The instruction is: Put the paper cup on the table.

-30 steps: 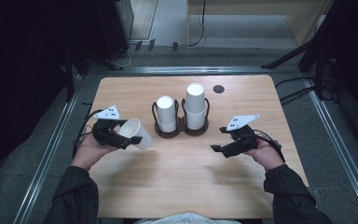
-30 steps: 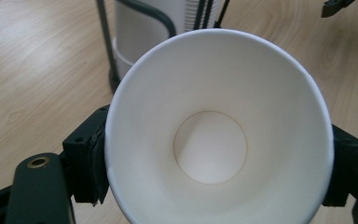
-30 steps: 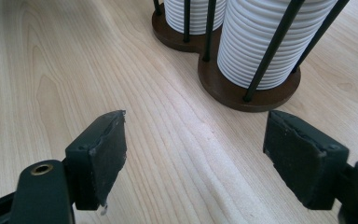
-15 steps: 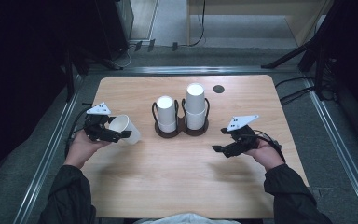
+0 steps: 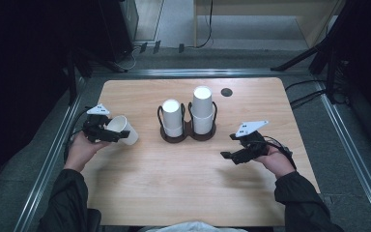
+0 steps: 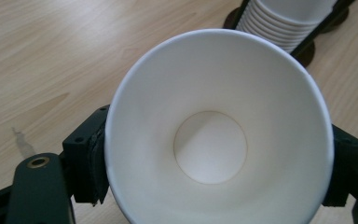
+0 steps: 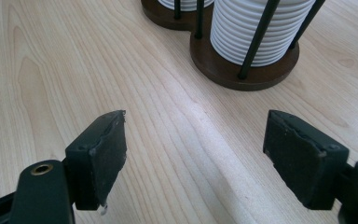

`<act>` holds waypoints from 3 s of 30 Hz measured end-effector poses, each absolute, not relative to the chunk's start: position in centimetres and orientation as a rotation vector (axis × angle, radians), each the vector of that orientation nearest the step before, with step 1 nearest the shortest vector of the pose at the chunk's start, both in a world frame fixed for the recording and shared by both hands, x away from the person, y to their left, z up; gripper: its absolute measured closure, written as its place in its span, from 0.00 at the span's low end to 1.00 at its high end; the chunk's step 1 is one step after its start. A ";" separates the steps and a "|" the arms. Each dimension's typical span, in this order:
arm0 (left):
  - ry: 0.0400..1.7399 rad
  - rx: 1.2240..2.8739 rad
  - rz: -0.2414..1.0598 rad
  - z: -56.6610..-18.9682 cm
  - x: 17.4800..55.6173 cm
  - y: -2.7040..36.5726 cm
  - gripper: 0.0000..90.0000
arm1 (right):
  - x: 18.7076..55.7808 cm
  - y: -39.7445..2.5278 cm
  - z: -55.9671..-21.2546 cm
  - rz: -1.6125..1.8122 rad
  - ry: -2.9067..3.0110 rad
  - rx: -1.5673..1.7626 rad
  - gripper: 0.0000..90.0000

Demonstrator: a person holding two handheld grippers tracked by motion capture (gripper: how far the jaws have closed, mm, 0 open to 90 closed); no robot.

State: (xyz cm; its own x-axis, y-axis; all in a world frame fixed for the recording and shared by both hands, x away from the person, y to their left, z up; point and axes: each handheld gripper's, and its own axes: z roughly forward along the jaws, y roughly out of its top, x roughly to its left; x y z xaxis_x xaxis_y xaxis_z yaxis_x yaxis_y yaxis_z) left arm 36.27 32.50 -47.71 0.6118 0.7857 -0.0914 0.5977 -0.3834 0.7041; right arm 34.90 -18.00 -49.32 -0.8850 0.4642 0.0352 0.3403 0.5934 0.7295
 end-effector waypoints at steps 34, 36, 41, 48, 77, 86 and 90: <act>1.327 2.137 0.438 -48.4 38.5 35.0 0.19 | 34.8 -18.9 -49.3 1.168 2.637 0.697 0.24; 1.335 2.138 0.442 -48.5 38.6 34.9 0.19 | 34.8 -18.9 -49.3 1.170 2.637 0.700 0.24; 1.340 2.148 0.441 -48.6 38.6 34.8 0.19 | 34.8 -18.9 -49.3 1.176 2.633 0.704 0.24; 1.325 2.138 0.402 -48.6 38.8 34.6 0.17 | 34.8 -18.9 -49.3 1.173 2.637 0.700 0.24; 1.251 2.021 0.341 -44.9 37.8 34.6 0.02 | 34.7 -18.8 -49.3 1.168 2.645 0.696 0.24; 1.203 1.993 0.361 -42.4 36.8 34.0 0.02 | 34.7 -18.8 -49.3 1.165 2.652 0.688 0.24; 1.177 2.004 0.383 -41.6 36.4 33.2 0.02 | 34.7 -18.8 -49.3 1.166 2.649 0.687 0.24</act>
State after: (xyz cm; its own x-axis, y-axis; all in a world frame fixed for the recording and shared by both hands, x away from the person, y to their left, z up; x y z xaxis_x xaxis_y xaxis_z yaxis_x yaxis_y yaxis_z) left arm 36.43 33.21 -41.60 0.5289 0.8406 -0.1172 0.6103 -0.2807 0.7408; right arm 34.69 -18.78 -49.30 -0.8801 0.4738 0.0318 0.3433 0.5887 0.7319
